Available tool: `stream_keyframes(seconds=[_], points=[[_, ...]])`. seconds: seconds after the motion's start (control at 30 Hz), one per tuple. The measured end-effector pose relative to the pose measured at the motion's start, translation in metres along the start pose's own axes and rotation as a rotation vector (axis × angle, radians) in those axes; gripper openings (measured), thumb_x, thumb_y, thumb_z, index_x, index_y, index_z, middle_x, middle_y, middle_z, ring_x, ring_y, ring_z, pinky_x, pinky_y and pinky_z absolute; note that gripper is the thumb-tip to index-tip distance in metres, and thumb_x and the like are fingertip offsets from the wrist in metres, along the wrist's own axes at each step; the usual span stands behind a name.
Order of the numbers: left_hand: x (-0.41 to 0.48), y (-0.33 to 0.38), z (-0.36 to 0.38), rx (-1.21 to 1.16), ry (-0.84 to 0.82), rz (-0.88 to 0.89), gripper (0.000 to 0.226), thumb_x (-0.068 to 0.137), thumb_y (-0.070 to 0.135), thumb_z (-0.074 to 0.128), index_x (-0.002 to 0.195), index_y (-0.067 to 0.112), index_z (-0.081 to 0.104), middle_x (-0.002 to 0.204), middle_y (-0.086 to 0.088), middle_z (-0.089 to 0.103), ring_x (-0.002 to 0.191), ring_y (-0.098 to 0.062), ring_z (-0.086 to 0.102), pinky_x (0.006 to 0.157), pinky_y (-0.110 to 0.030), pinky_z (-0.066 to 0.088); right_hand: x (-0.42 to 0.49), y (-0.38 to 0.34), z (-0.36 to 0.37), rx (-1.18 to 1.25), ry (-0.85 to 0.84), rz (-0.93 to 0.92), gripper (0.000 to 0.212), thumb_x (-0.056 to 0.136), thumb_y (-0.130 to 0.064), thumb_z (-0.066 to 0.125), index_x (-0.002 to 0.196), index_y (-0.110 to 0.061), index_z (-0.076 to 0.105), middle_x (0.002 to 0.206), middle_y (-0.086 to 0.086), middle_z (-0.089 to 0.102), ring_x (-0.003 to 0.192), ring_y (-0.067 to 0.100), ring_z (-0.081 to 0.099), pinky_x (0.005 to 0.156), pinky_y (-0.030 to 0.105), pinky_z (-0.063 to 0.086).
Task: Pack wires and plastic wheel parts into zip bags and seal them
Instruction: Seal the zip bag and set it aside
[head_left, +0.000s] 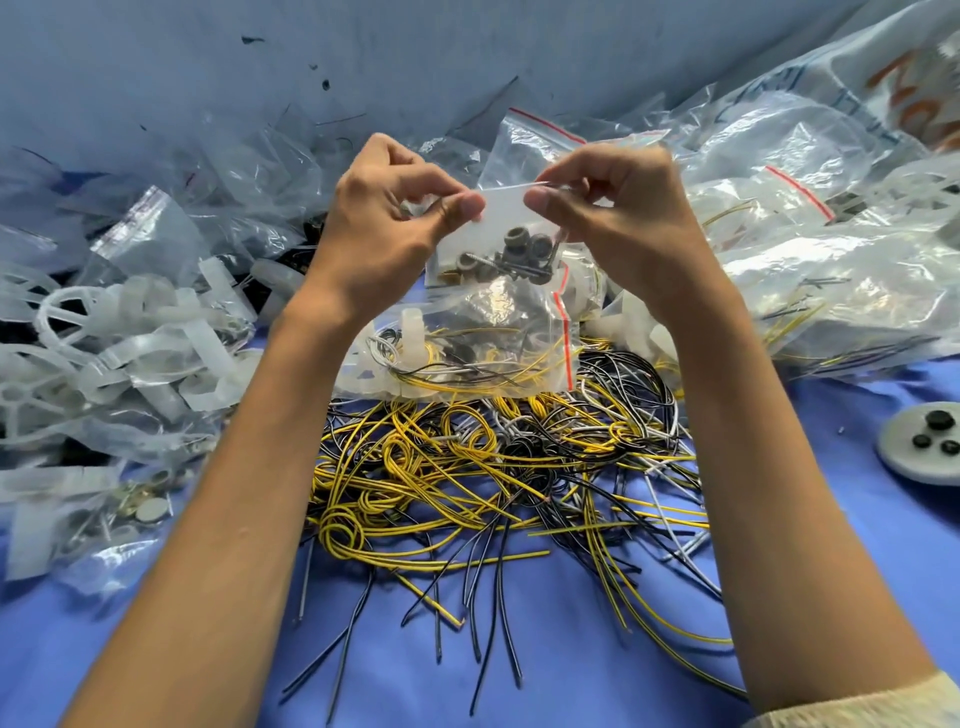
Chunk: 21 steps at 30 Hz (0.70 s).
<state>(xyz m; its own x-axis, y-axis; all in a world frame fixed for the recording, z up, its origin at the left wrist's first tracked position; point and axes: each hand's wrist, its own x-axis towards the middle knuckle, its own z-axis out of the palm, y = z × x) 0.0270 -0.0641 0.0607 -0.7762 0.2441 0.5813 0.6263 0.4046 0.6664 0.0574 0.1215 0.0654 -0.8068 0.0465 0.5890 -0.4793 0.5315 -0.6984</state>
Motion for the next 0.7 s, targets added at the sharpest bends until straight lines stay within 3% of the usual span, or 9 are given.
stream_keyframes(seconds=[0.1,0.2,0.3,0.37,0.47,0.57,0.7], points=[[-0.001,0.005,0.004,-0.090,0.024,0.043,0.013,0.088,0.033,0.063,0.086,0.020,0.067,0.094,0.004,0.046,0.093,-0.009,0.052,0.076,-0.021,0.049,-0.001,-0.003,-0.001,0.062,-0.035,0.030,0.005,0.084,-0.018,0.070,0.083,-0.016,0.066,0.071,0.015,0.051,0.066,0.018,0.050,0.063,0.030,0.056],[-0.002,0.010,0.007,-0.240,0.075,0.069,0.013,0.090,0.026,0.061,0.079,0.024,0.056,0.086,-0.002,0.054,0.077,-0.004,0.053,0.066,-0.015,0.043,-0.004,-0.006,-0.002,0.138,-0.115,0.087,0.008,0.088,-0.023,0.066,0.085,-0.016,0.064,0.069,0.005,0.046,0.070,0.012,0.050,0.067,0.023,0.056],[-0.003,0.014,0.008,-0.344,0.123,0.084,0.014,0.092,0.022,0.060,0.079,0.021,0.054,0.067,0.014,0.054,0.060,0.001,0.051,0.056,-0.020,0.045,-0.007,-0.005,-0.004,0.162,-0.280,0.121,0.007,0.086,-0.027,0.067,0.088,-0.021,0.063,0.072,-0.009,0.061,0.074,0.004,0.057,0.073,0.020,0.051],[-0.003,0.015,0.009,-0.392,0.186,0.091,0.015,0.092,0.020,0.059,0.078,0.020,0.054,0.066,0.012,0.052,0.059,-0.002,0.050,0.058,-0.021,0.043,-0.009,-0.006,-0.003,0.189,-0.374,0.124,0.010,0.082,-0.026,0.070,0.090,-0.027,0.063,0.080,-0.017,0.068,0.081,0.000,0.063,0.078,0.016,0.048],[-0.003,0.020,0.013,-0.475,0.244,0.060,0.014,0.092,0.017,0.058,0.079,0.017,0.052,0.070,0.000,0.048,0.060,-0.009,0.054,0.060,-0.026,0.044,-0.011,-0.011,0.000,0.232,-0.484,0.132,0.024,0.084,-0.021,0.068,0.107,-0.018,0.062,0.103,-0.002,0.070,0.097,0.014,0.064,0.091,0.028,0.048],[-0.003,0.023,0.017,-0.523,0.269,-0.002,0.013,0.092,0.017,0.058,0.081,0.017,0.051,0.073,-0.005,0.047,0.061,-0.017,0.057,0.063,-0.034,0.046,-0.011,-0.015,0.005,0.230,-0.518,0.170,0.019,0.088,-0.014,0.064,0.106,-0.010,0.060,0.094,0.007,0.070,0.089,0.016,0.066,0.091,0.043,0.049],[-0.003,0.025,0.020,-0.561,0.196,-0.129,0.011,0.092,0.027,0.058,0.093,0.022,0.049,0.086,-0.003,0.053,0.081,-0.020,0.057,0.080,-0.045,0.050,-0.012,-0.014,0.005,0.248,-0.475,0.195,0.021,0.092,-0.008,0.057,0.109,0.004,0.060,0.091,0.012,0.069,0.083,0.019,0.069,0.091,0.043,0.051]])
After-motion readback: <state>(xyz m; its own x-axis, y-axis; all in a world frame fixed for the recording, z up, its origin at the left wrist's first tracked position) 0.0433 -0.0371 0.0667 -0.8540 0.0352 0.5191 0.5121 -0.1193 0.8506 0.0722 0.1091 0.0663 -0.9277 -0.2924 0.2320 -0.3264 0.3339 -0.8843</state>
